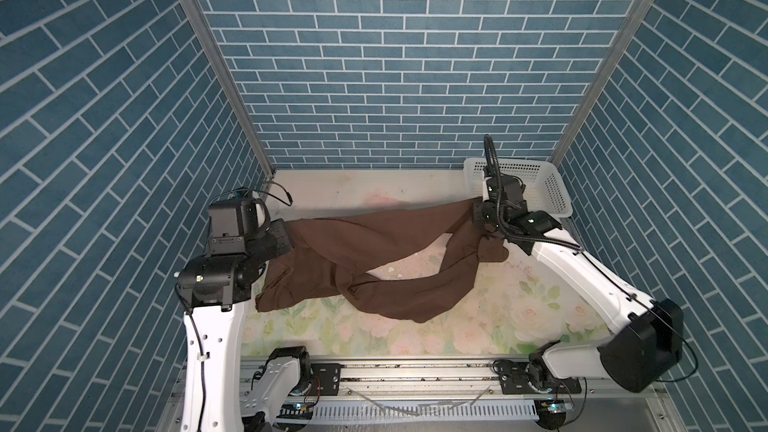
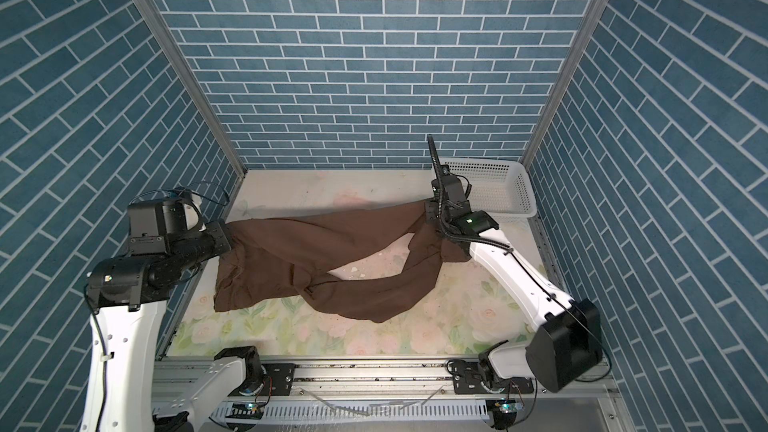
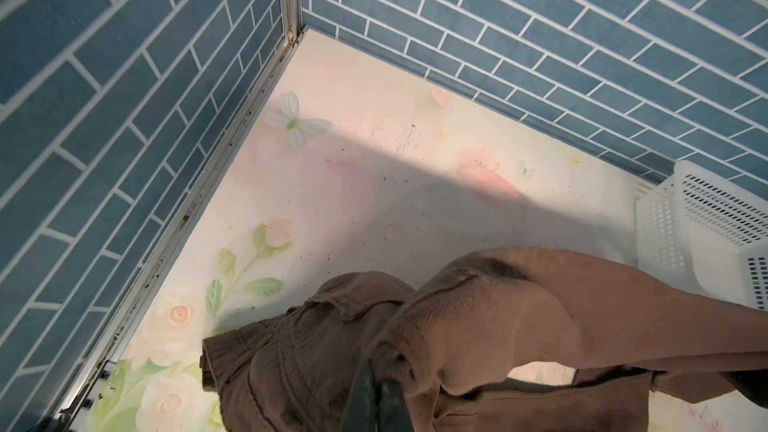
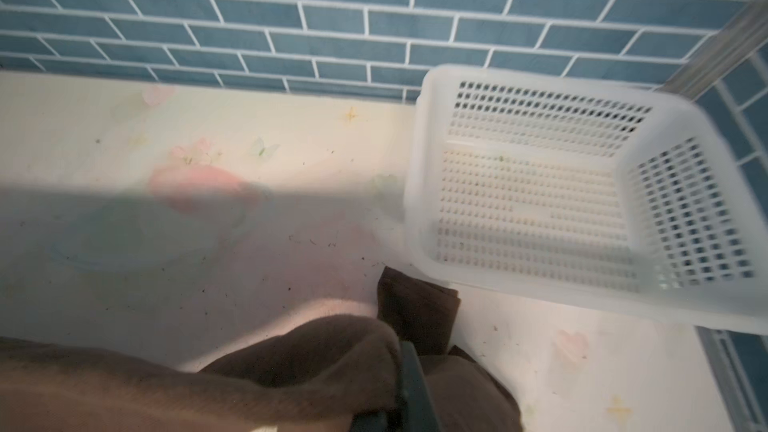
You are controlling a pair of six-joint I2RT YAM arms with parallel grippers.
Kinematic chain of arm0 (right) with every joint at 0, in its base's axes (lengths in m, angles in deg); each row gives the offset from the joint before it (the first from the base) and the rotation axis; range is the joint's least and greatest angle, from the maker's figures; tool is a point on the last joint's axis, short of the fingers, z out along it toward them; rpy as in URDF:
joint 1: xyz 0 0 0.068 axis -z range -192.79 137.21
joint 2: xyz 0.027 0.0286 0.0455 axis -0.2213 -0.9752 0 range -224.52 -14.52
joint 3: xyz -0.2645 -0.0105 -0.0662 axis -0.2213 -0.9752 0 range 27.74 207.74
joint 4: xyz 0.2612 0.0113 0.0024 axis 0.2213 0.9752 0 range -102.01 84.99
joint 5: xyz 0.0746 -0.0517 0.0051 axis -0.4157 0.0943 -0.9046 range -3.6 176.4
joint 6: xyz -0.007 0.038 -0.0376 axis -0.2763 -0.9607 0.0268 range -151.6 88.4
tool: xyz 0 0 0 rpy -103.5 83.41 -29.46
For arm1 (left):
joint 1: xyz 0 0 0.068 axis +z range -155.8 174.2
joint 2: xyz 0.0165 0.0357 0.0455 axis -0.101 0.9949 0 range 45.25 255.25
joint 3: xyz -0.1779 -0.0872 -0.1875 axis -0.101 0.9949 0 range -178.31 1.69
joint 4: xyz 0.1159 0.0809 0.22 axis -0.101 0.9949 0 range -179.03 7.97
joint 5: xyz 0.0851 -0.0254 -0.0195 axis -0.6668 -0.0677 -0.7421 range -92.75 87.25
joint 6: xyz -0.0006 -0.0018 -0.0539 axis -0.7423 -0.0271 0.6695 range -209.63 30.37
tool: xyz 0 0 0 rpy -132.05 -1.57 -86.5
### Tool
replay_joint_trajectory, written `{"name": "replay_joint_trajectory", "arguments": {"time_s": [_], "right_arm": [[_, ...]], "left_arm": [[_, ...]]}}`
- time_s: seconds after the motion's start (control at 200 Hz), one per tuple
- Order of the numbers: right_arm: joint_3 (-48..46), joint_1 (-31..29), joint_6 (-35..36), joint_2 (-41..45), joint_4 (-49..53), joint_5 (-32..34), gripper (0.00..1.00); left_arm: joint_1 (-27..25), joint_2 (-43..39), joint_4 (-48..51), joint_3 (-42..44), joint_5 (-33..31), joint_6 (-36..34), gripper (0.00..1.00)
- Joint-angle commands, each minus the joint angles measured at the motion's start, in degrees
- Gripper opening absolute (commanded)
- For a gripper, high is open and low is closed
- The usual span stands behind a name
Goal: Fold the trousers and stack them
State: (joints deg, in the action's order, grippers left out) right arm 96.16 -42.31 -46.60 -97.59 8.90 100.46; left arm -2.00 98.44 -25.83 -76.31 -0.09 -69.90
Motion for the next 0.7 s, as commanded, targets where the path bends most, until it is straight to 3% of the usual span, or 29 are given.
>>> {"name": "replay_joint_trajectory", "arguments": {"time_s": [0.0, 0.27, 0.37, 0.54, 0.605, 0.695], "right_arm": [[-4.8, -0.3, -5.5, -7.6, 2.0, -4.6, 0.00], [-25.2, -0.2, -17.4, -0.2, -1.3, -5.8, 0.00], [-31.2, -0.2, -21.9, 5.0, 1.2, -5.6, 0.00], [-36.5, -0.3, -29.4, 22.1, 14.7, -3.3, 0.00], [-36.5, -0.3, -32.1, 31.6, 22.3, -2.3, 0.00], [-34.2, -0.2, -36.0, 43.8, 32.6, -0.9, 0.00]], "left_arm": [[0.3, -0.3, -4.1, 3.6, 0.2, 1.4, 0.00], [0.3, -0.3, -6.2, 11.4, 2.4, 2.5, 0.00], [0.2, -0.6, -9.1, 18.0, 8.6, 5.6, 0.00], [0.0, -2.0, -10.7, 30.0, 12.0, 7.6, 0.00], [-1.2, -3.0, -13.0, 31.3, 15.3, 8.3, 0.00], [-2.0, -3.8, -13.5, 31.9, 13.9, 9.3, 0.00]]}}
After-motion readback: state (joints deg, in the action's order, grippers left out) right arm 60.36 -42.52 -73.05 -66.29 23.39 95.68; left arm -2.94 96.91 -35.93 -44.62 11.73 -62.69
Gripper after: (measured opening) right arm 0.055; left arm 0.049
